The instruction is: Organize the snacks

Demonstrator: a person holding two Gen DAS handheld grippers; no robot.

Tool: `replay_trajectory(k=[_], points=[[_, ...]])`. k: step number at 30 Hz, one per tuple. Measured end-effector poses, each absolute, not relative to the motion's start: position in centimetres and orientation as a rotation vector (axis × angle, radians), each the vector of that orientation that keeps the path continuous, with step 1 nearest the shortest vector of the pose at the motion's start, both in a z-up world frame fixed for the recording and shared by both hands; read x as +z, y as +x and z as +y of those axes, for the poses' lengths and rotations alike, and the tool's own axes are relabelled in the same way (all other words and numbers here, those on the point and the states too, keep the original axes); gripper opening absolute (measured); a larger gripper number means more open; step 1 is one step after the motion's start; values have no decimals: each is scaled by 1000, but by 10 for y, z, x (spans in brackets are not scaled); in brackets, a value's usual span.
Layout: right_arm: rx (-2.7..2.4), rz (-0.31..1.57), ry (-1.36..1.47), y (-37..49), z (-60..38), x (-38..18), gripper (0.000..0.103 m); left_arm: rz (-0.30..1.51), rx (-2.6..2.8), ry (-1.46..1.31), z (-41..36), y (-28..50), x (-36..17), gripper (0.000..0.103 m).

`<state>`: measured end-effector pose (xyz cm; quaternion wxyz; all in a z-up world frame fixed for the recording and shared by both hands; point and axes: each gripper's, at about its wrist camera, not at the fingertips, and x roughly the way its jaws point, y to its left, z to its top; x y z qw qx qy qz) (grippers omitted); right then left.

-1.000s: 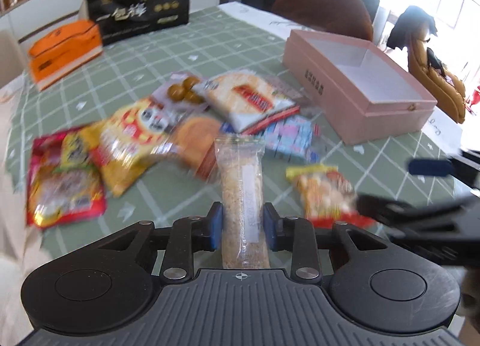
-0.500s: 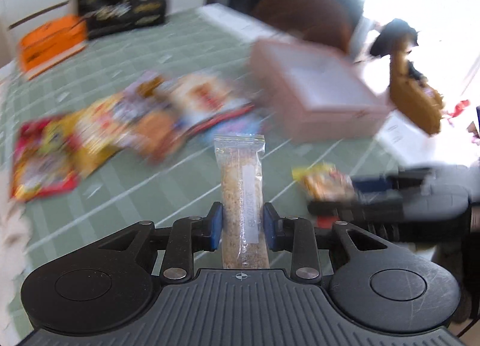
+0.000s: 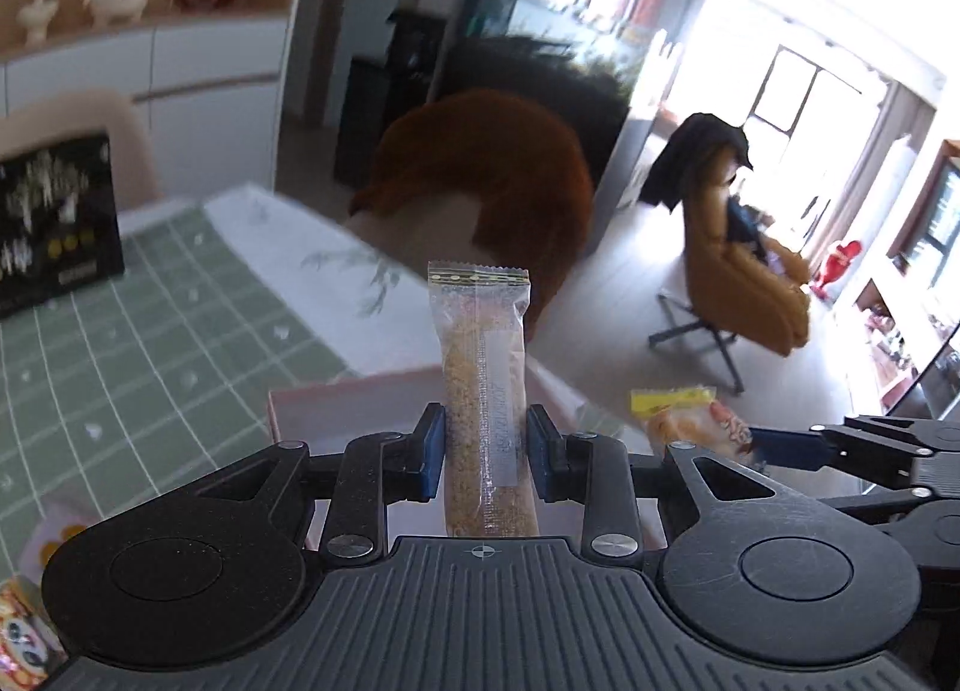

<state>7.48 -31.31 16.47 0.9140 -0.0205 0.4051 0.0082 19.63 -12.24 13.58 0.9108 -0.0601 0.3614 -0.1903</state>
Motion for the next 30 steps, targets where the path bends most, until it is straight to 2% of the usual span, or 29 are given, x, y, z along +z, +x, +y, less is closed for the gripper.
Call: replay_trajectory(k=[4, 9, 14, 20, 23, 30], points=[[52, 887, 19, 110, -324, 122, 57, 841, -376, -179, -114, 231, 86, 32], [48, 914, -20, 128, -320, 83, 59, 798, -292, -261, -54, 239, 93, 32], [79, 931, 14, 106, -320, 79, 59, 832, -106, -215, 0, 244, 72, 32], [53, 915, -17, 40, -299, 95, 61, 846, -106, -229, 32, 173, 67, 32], [150, 994, -61, 17, -267, 83, 61, 828, -104, -262, 45, 138, 70, 32], [176, 1053, -51, 60, -193, 43, 62, 847, -104, -314, 79, 83, 65, 32]])
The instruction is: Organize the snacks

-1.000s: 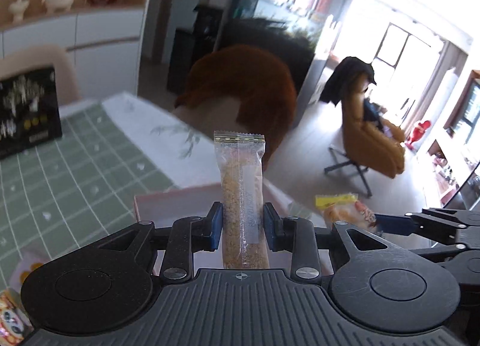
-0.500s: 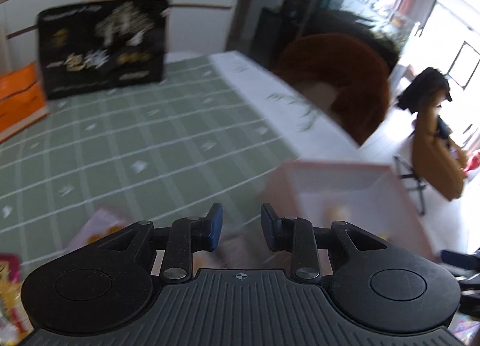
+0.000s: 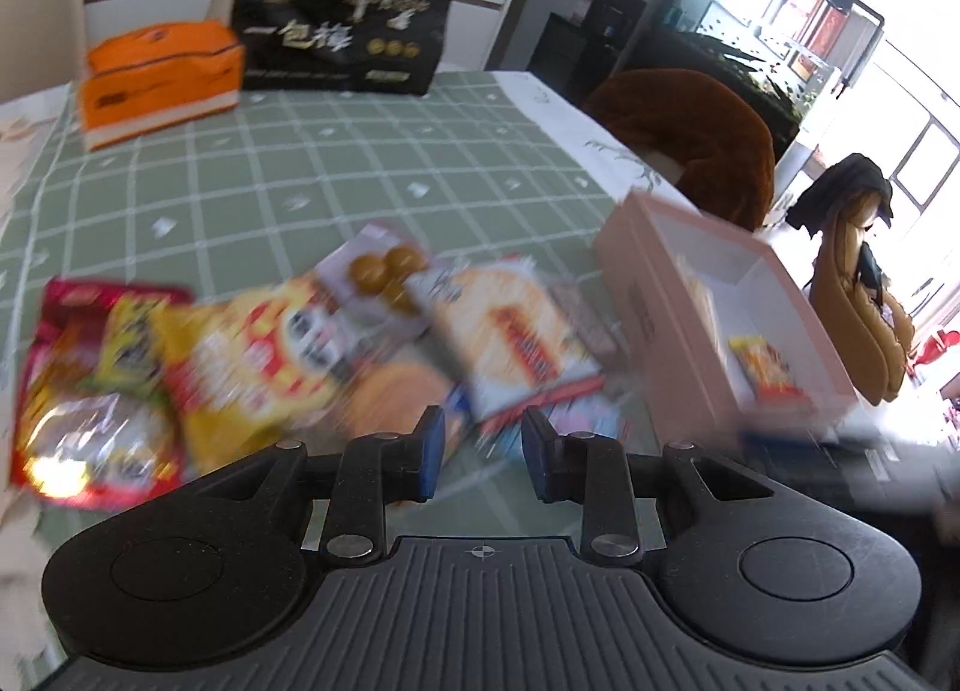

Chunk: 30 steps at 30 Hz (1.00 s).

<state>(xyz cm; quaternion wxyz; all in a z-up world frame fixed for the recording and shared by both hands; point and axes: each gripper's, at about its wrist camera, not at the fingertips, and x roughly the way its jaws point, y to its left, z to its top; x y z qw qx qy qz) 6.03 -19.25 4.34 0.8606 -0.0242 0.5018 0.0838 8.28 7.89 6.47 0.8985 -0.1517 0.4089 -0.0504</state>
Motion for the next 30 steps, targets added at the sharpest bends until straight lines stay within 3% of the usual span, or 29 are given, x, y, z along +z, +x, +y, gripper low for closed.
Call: replay_trajectory(k=[12, 14, 17, 21, 30], points=[[12, 1135, 398, 178, -158, -3, 64, 901, -62, -389, 115, 24, 39, 32], [2, 1071, 474, 183, -162, -9, 59, 912, -61, -384, 116, 20, 37, 32], [20, 1082, 351, 189, -154, -11, 29, 913, -59, -372, 116, 19, 36, 32], [97, 1122, 192, 176, -152, -7, 17, 902, -79, -362, 111, 36, 38, 32], [220, 1161, -50, 95, -158, 11, 17, 796, -234, -220, 51, 153, 65, 32]])
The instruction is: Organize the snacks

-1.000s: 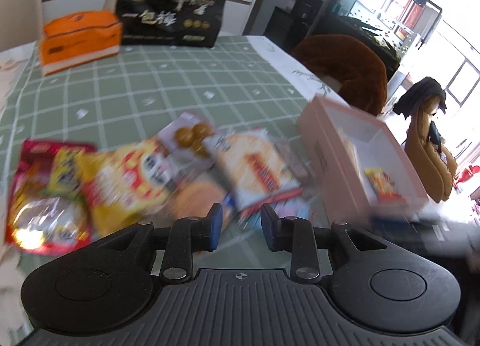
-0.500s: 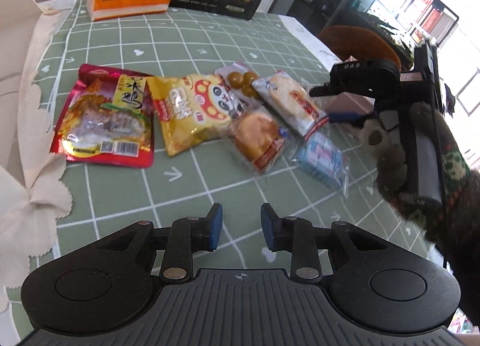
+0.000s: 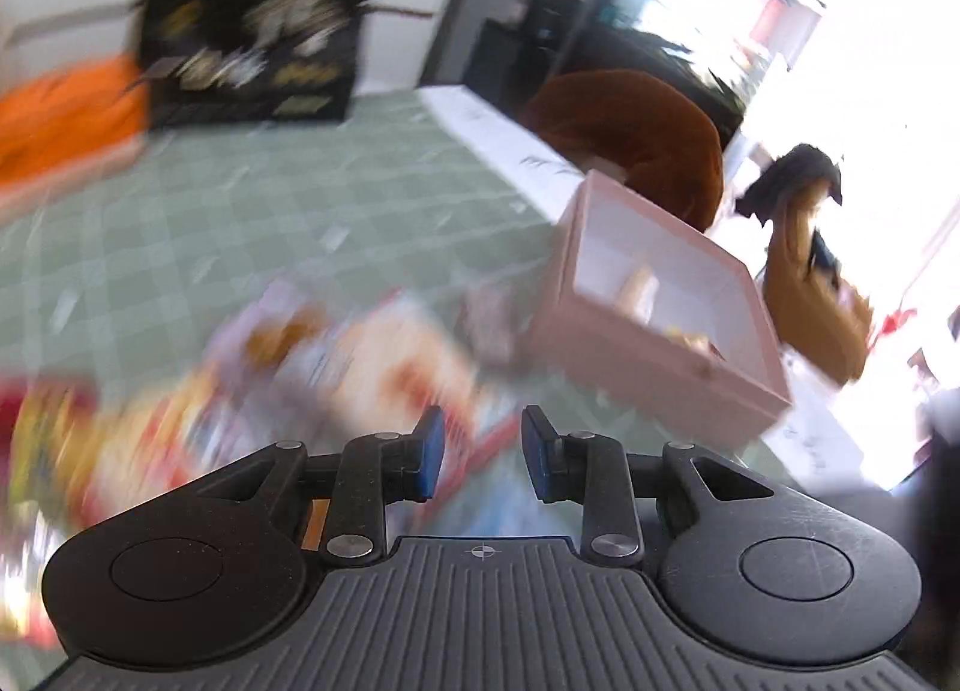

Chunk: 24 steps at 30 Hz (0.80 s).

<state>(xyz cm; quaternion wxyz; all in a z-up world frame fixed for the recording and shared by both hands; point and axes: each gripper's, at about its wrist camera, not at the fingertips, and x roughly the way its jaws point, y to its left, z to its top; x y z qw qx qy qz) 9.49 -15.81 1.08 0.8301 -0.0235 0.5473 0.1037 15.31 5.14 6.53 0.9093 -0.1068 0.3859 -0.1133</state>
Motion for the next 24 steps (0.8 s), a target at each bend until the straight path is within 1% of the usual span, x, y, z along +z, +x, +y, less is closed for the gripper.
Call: replay_trajectory(k=[2, 3, 4, 5, 6, 7, 9, 10, 13, 15, 17, 21, 24], points=[[210, 1145, -78, 75, -167, 21, 19, 791, -232, -107, 29, 186, 62, 32], [210, 1129, -96, 70, -170, 25, 26, 795, -230, -67, 20, 202, 60, 32], [208, 1108, -121, 63, -175, 31, 36, 804, -225, -48, 13, 216, 56, 34], [202, 1080, -154, 56, -180, 37, 41, 818, -205, -50, 9, 230, 52, 34], [198, 1052, -188, 52, -185, 42, 50, 829, -183, -68, 7, 242, 48, 34], [191, 1021, -227, 46, -191, 47, 54, 837, -168, -90, 7, 254, 44, 34], [180, 977, -289, 42, -202, 52, 54, 848, -131, -105, 4, 273, 36, 34], [182, 956, -302, 40, -208, 56, 54, 857, -118, -91, 3, 277, 31, 32], [170, 876, -279, 53, -225, 64, 54, 855, -139, -89, 6, 280, 22, 29], [145, 827, -231, 69, -236, 68, 54, 885, -167, -6, 2, 275, 15, 29], [120, 807, -178, 90, -245, 68, 54, 845, -215, 70, -3, 260, 15, 29], [103, 866, 1, 140, -267, 53, 55, 840, -260, 187, -16, 233, 19, 28], [124, 914, 115, 151, -280, 52, 55, 852, -302, 225, -21, 210, 17, 28]])
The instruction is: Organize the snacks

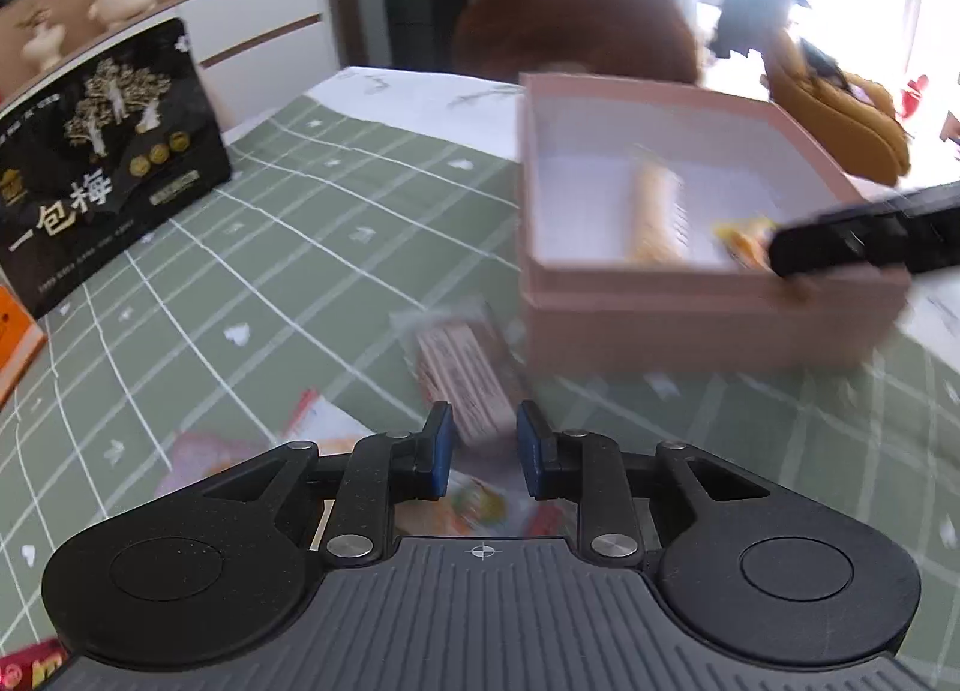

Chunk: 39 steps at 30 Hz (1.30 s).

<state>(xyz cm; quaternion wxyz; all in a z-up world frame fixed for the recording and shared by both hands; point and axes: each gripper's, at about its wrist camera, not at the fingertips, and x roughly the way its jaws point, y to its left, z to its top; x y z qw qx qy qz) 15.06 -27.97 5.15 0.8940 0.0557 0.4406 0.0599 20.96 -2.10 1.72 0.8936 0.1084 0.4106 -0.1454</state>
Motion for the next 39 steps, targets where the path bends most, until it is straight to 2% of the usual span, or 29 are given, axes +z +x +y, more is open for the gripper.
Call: replay_trajectory(k=[3, 4, 10, 13, 16, 19, 25, 28, 33, 38, 39], points=[[154, 998, 157, 142, -289, 45, 52, 863, -335, 245, -24, 185, 9, 27], [139, 996, 127, 137, -289, 42, 47, 861, -343, 234, -23, 178, 8, 27], [159, 1015, -7, 96, -291, 50, 46, 916, -342, 87, -4, 149, 11, 24], [148, 1017, -78, 82, -293, 52, 49, 891, -354, -84, 8, 151, 25, 25], [117, 990, -128, 70, -289, 59, 49, 834, -240, -182, 12, 183, 43, 25], [133, 954, -139, 60, -279, 72, 50, 866, -116, -229, 11, 232, 45, 26], [173, 919, -177, 46, -261, 82, 51, 908, -122, 53, -24, 281, 17, 29], [168, 935, -161, 44, -259, 79, 51, 862, -169, 207, -32, 256, 10, 29], [177, 955, -134, 38, -249, 73, 51, 865, -271, 197, -16, 206, 14, 28], [245, 988, -103, 37, -219, 69, 52, 869, -317, -41, 26, 146, 25, 24], [272, 997, -97, 37, -212, 68, 58, 860, -305, -110, 38, 134, 29, 24]])
